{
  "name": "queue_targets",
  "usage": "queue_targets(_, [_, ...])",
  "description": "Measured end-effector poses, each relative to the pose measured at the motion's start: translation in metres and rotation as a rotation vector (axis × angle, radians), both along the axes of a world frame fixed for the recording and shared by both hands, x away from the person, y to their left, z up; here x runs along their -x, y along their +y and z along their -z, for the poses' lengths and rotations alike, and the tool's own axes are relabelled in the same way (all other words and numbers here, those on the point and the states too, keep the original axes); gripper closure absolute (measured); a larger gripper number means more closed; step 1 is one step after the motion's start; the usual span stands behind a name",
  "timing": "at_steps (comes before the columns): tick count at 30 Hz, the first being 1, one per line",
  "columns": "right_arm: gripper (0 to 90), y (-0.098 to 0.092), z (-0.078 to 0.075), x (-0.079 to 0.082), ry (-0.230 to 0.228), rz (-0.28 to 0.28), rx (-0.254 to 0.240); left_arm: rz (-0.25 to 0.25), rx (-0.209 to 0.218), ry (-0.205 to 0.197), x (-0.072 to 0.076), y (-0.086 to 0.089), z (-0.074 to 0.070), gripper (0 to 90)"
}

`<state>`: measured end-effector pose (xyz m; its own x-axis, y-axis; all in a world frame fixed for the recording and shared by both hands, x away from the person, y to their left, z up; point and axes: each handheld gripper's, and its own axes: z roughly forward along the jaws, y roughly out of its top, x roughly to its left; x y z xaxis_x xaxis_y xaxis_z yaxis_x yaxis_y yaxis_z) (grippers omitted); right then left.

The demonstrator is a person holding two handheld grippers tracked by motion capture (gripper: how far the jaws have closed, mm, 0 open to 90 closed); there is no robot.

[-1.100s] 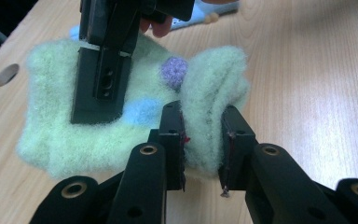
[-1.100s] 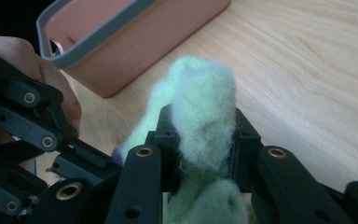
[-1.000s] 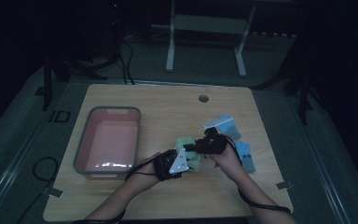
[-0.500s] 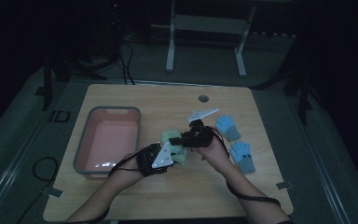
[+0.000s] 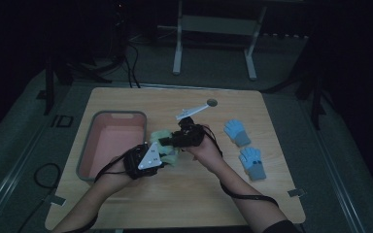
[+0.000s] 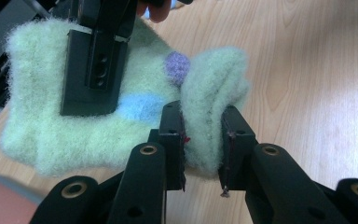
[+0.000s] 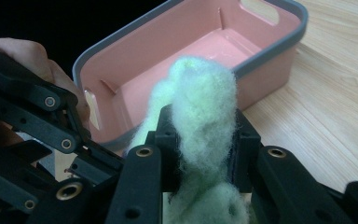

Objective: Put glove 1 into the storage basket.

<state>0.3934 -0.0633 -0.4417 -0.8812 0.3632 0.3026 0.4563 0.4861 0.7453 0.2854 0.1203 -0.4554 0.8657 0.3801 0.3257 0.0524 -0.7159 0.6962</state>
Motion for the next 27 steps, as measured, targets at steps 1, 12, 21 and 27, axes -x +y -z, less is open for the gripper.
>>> queue_targets(1, [71.1, 0.003, 0.0, 0.0, 0.001, -0.002, 0.0, -0.005, -0.004, 0.0, 0.0, 0.003, 0.0, 75.0])
queue_targets(12, [71.2, 0.036, -0.006, -0.005, 0.0, -0.028, -0.017, -0.043, -0.017, 0.0, 0.001, 0.033, -0.008, 75.1])
queue_targets(21, [71.2, 0.065, -0.006, -0.006, 0.006, -0.053, -0.006, -0.073, -0.037, -0.004, 0.003, 0.056, -0.007, 75.1])
queue_targets(27, [71.2, 0.086, -0.005, -0.007, 0.014, -0.075, -0.012, -0.092, -0.047, 0.002, 0.005, 0.074, -0.006, 75.1])
